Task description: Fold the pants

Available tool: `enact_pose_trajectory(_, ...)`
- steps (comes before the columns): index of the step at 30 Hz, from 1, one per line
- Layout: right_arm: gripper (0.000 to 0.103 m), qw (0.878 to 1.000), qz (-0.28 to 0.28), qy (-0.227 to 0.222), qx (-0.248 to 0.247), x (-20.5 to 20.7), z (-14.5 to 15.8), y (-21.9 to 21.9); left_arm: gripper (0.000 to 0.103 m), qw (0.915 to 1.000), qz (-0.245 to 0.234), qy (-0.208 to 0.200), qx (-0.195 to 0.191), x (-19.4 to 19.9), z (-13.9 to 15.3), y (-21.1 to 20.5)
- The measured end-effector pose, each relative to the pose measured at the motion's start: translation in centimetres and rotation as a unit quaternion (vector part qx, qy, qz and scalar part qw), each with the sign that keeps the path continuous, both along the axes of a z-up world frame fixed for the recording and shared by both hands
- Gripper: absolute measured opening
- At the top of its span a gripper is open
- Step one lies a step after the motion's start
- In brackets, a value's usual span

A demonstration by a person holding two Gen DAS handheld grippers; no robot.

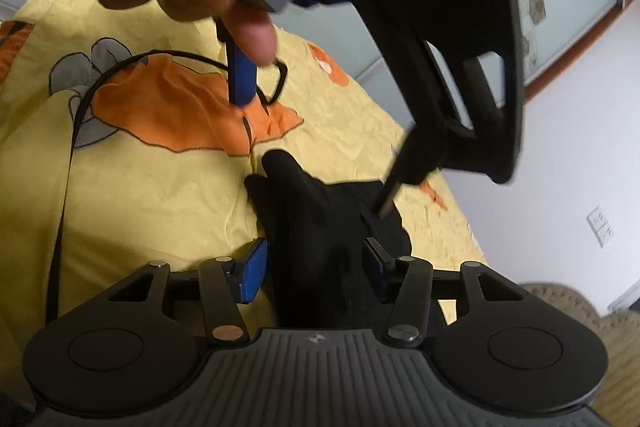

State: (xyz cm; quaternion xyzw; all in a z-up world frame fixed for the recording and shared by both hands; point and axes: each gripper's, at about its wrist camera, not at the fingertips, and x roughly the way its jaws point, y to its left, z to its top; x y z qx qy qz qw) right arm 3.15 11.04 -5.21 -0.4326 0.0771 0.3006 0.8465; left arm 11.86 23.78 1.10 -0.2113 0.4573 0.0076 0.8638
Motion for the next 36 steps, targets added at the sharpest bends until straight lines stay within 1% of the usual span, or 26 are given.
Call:
enact_pose_trajectory(1,0.049,1.0,0.003,-0.005,-0.001,0.0,0.0,0.1,0.101,0.9999,-0.004,0.001,-0.013,0.1,-0.2,0.1)
enact_pose_trajectory(3,0.037,1.0,0.004,0.001,-0.004,0.1,-0.1,0.4,0.101,0.9992,-0.013,0.007,-0.038,0.6,-0.9,0.3)
enact_pose_trajectory(4,0.027,1.0,0.01,0.008,-0.003,0.2,-0.2,0.5,0.101,0.9986,-0.016,0.009,-0.05,0.8,-1.2,0.4)
enact_pose_trajectory(7,0.018,1.0,0.008,0.002,0.003,0.3,-0.4,0.7,0.101,0.9965,-0.015,0.019,-0.08,1.7,-2.5,0.7)
enact_pose_trajectory(9,0.014,0.999,0.002,0.017,0.043,0.6,0.5,-0.1,0.101,0.9943,-0.01,0.023,-0.104,2.2,-3.1,1.0)
enact_pose_trajectory(10,0.013,0.996,-0.002,0.043,0.078,1.1,1.4,-0.8,0.101,0.9927,-0.008,0.022,-0.119,2.5,-3.3,1.2)
enact_pose_trajectory(13,0.012,0.978,-0.014,0.107,0.18,2.4,4.0,-3.4,0.101,0.9864,0.004,0.023,-0.162,3.5,-3.8,1.6)
enact_pose_trajectory(14,0.012,0.971,-0.013,0.122,0.203,2.8,4.7,-4.2,0.101,0.9843,0.008,0.02,-0.175,3.9,-3.8,1.7)
enact_pose_trajectory(16,0.012,0.964,-0.016,0.134,0.23,3.2,5.7,-5.5,0.101,0.9784,0.01,0.016,-0.206,5.0,-4.2,1.8)
enact_pose_trajectory(19,0.012,0.954,-0.023,0.153,0.257,3.5,6.4,-6.6,0.099,0.965,0.01,0.02,-0.261,6.8,-5.3,1.7)
enact_pose_trajectory(20,0.012,0.953,-0.025,0.156,0.259,3.6,6.5,-6.7,0.094,0.9598,0.012,0.017,-0.28,7.2,-5.7,1.7)
enact_pose_trajectory(21,0.012,0.954,-0.026,0.156,0.255,3.5,6.4,-6.7,0.082,0.9539,0.013,0.01,-0.3,7.5,-6.0,1.8)
enact_pose_trajectory(22,0.012,0.955,-0.025,0.159,0.251,3.5,6.3,-6.6,0.073,0.9484,0.015,0.008,-0.317,7.8,-6.2,1.8)
enact_pose_trajectory(23,0.013,0.953,-0.024,0.169,0.249,3.7,6.3,-6.5,0.055,0.9437,0.014,0.011,-0.33,8.0,-6.5,1.7)
enact_pose_trajectory(24,0.015,0.951,-0.023,0.185,0.246,3.9,6.4,-6.6,0.047,0.9441,0.018,0.018,-0.329,8.2,-6.6,1.6)
enact_pose_trajectory(25,0.015,0.947,-0.019,0.203,0.248,3.7,6.8,-7.0,0.042,0.9497,0.024,0.019,-0.312,8.1,-6.5,1.6)
enact_pose_trajectory(26,0.015,0.94,-0.009,0.217,0.264,3.4,7.3,-8.1,0.033,0.9558,0.027,0.018,-0.292,8.1,-6.3,1.5)
enact_pose_trajectory(27,0.015,0.93,0.004,0.228,0.29,3.3,7.9,-9.4,0.032,0.9602,0.026,0.016,-0.277,8.0,-6.1,1.4)
enact_pose_trajectory(28,0.015,0.915,0.011,0.246,0.321,3.5,8.5,-11.0,0.031,0.9623,0.025,0.013,-0.271,7.9,-6.0,1.3)
enact_pose_trajectory(29,0.015,0.896,0.005,0.268,0.353,4.2,8.9,-12.7,0.026,0.964,0.024,0.009,-0.265,7.7,-5.8,1.3)
enact_pose_trajectory(30,0.015,0.882,-0.015,0.283,0.376,5.3,9.1,-14.0,0.025,0.9664,0.024,0.004,-0.256,7.5,-5.5,1.1)
enact_pose_trajectory(31,0.015,0.875,-0.047,0.286,0.387,6.3,8.9,-14.9,0.025,0.9694,0.023,-0.003,-0.244,7.4,-5.2,0.9)
enact_pose_trajectory(33,0.015,0.883,-0.115,0.277,0.36,8.5,7.8,-14.9,0.024,0.9768,0.02,-0.02,-0.212,6.8,-4.5,0.2)
enact_pose_trajectory(34,0.015,0.886,-0.135,0.281,0.344,9.3,7.1,-14.4,0.024,0.9814,0.018,-0.029,-0.189,6.4,-3.9,-0.4)
enact_pose_trajectory(35,0.015,0.883,-0.138,0.293,0.34,10.1,6.4,-14.0,0.024,0.986,0.015,-0.039,-0.161,5.8,-3.3,-1.0)
enact_pose_trajectory(36,0.015,0.875,-0.131,0.309,0.348,10.8,5.9,-13.6,0.024,0.9898,0.012,-0.051,-0.133,5.4,-2.6,-1.9)
